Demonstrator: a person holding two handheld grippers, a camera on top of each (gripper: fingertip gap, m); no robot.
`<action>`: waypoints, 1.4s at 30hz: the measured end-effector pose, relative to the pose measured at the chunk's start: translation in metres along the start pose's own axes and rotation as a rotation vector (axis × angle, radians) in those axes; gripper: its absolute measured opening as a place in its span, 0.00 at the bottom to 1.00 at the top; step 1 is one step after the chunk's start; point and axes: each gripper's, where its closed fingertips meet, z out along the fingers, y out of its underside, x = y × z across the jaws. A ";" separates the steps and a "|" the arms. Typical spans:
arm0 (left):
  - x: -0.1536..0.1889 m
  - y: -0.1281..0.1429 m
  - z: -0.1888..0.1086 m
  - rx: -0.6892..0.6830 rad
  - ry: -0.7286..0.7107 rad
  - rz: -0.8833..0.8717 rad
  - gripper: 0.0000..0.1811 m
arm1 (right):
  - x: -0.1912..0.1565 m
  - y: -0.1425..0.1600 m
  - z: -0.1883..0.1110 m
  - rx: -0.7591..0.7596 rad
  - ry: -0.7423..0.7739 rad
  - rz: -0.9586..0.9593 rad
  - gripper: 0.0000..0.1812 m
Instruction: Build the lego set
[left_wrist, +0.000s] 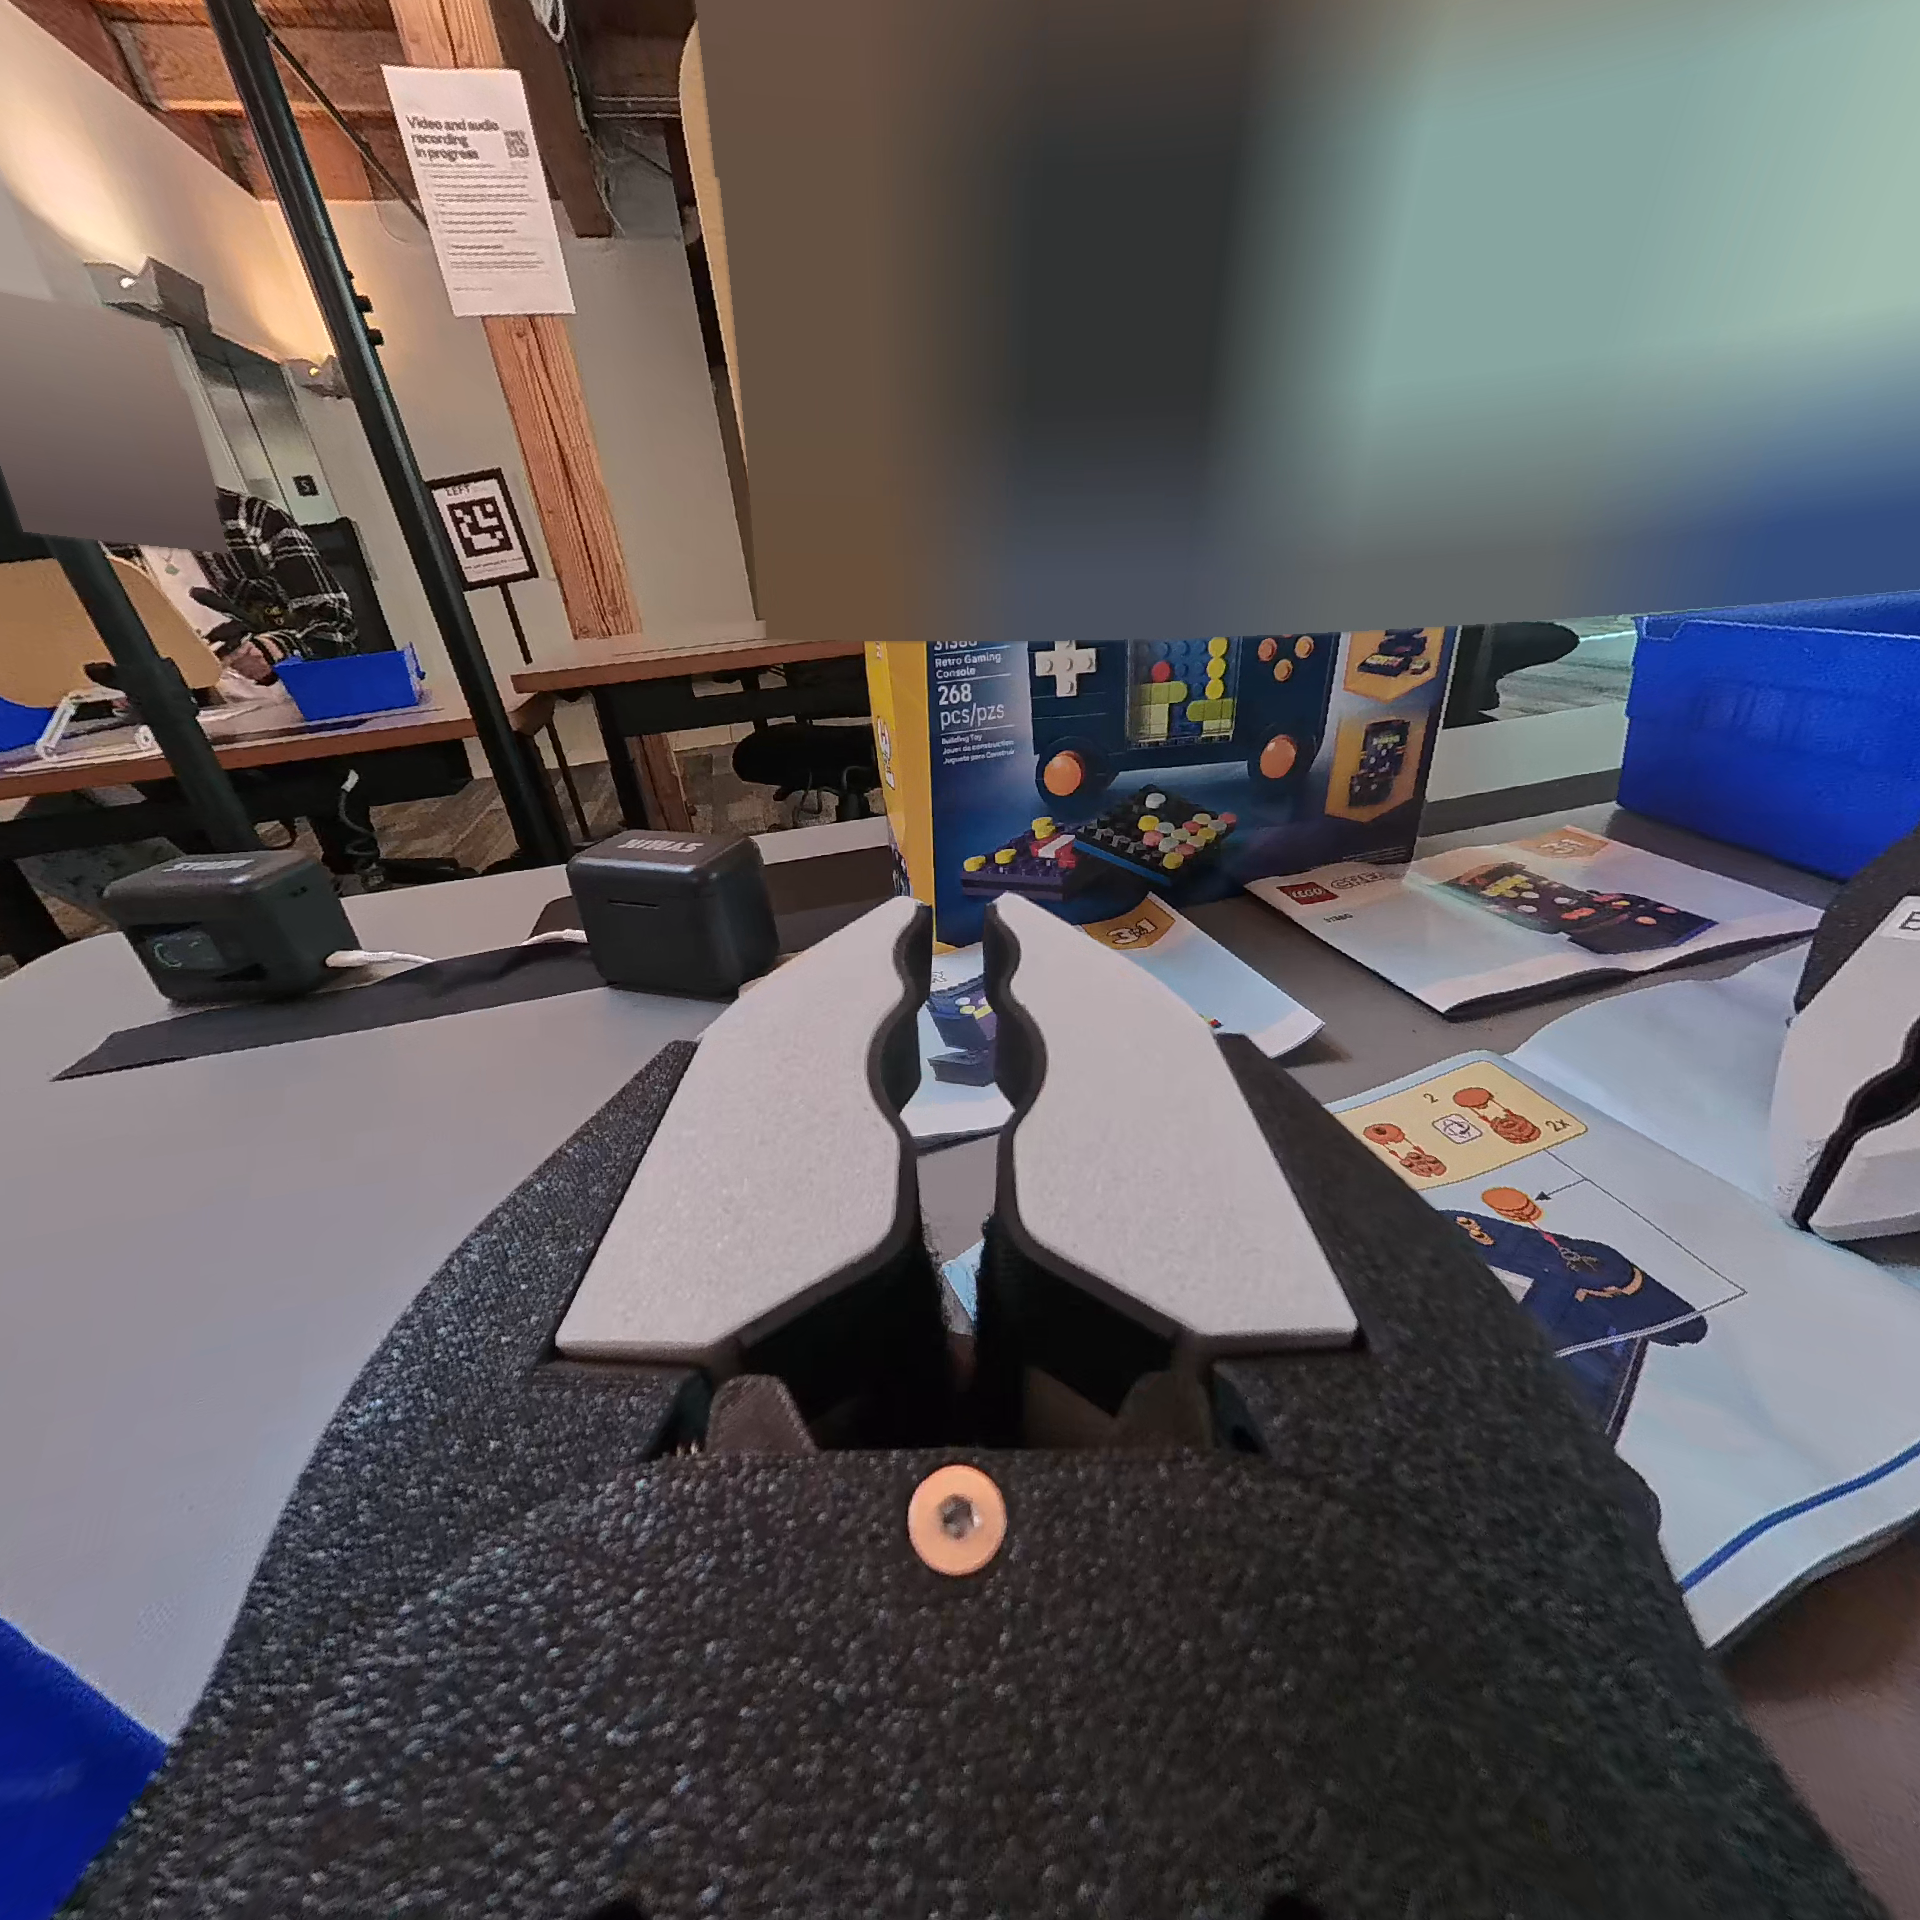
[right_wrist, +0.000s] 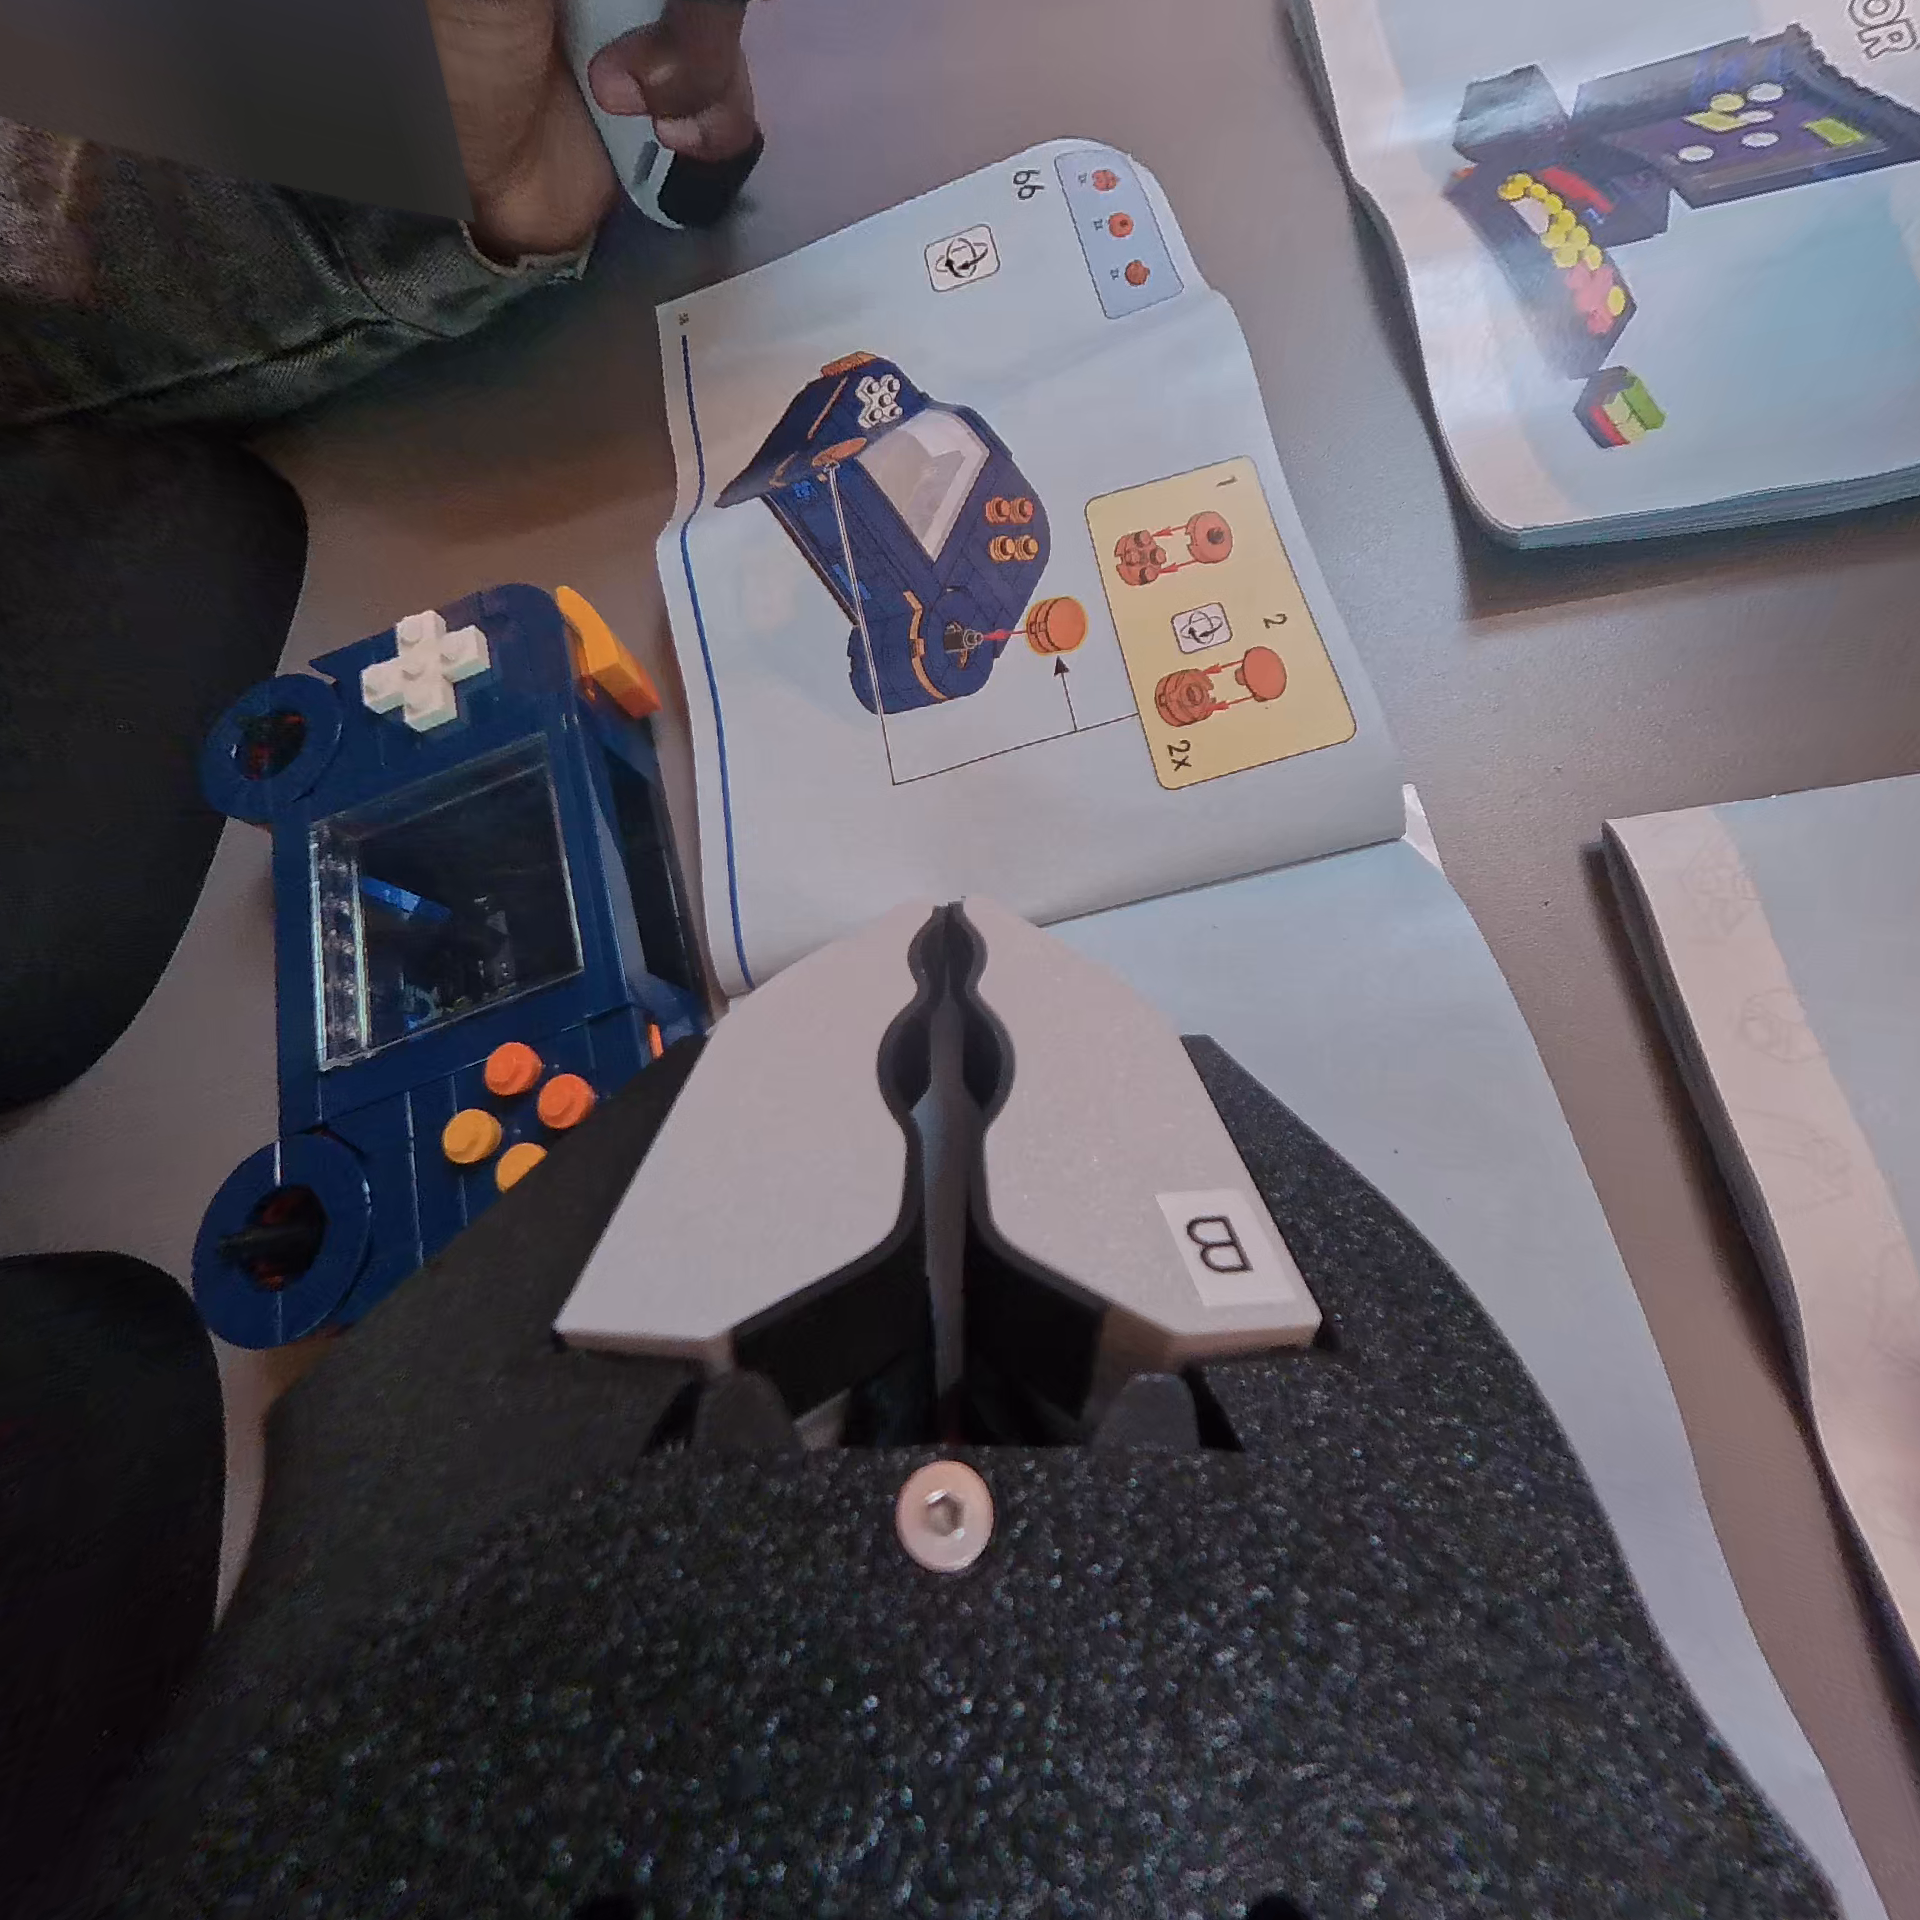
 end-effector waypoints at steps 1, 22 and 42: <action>0.000 0.000 0.000 0.000 0.001 0.002 0.05 | 0.000 0.000 0.000 0.000 0.000 -0.001 0.00; 0.013 0.003 0.003 -0.019 0.039 0.134 0.05 | 0.000 0.000 0.000 0.001 -0.005 0.006 0.00; 0.013 0.001 0.003 0.002 0.025 0.178 0.05 | -0.007 -0.036 -0.344 0.333 0.614 -0.028 0.15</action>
